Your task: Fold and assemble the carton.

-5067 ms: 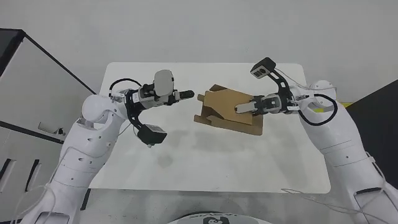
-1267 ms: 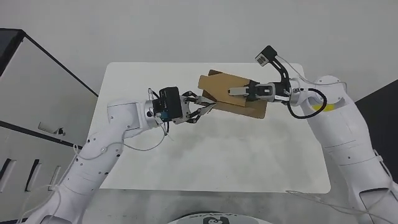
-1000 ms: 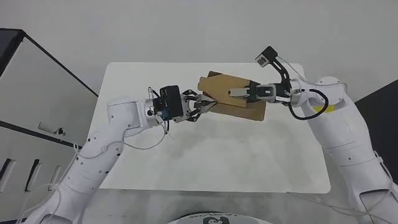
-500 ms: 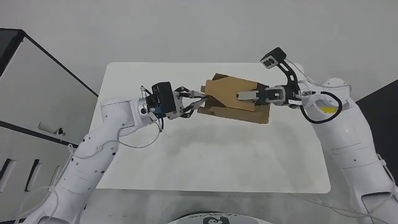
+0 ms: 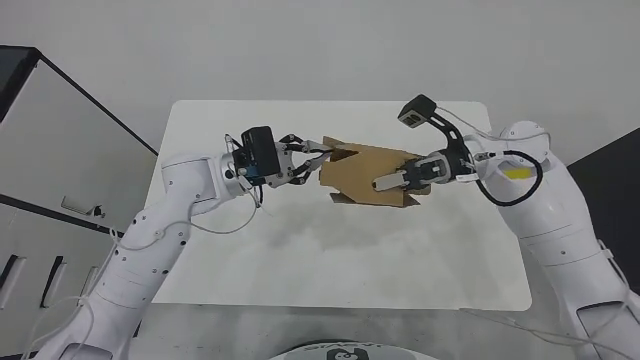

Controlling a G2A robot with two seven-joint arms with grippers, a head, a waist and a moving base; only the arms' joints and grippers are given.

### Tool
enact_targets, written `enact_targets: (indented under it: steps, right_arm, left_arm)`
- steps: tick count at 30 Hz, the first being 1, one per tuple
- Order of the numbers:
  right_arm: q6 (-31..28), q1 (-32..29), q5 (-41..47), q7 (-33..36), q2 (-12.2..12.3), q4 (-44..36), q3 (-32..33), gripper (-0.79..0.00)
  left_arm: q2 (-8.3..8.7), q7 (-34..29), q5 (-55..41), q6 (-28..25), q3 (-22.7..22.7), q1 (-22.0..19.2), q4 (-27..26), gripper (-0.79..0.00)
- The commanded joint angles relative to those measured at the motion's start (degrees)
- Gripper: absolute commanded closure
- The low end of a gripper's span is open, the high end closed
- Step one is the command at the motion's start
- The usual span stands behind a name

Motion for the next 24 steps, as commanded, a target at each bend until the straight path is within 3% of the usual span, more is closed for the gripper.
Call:
enact_targets:
  steps: [1, 24]
  right_arm:
    - [0.3, 0.5, -0.5, 0.0, 0.1, 0.0, -0.7, 0.000]
    - [2.0, 2.6, -6.5, 0.0, 0.8, 0.1, -2.4, 0.000]
  left_arm:
    - [0.04, 0.1, 0.0, -0.1, -0.1, 0.0, 0.0, 0.000]
    - [0.32, -1.4, -0.5, -1.8, 0.3, -0.2, -0.4, 0.000]
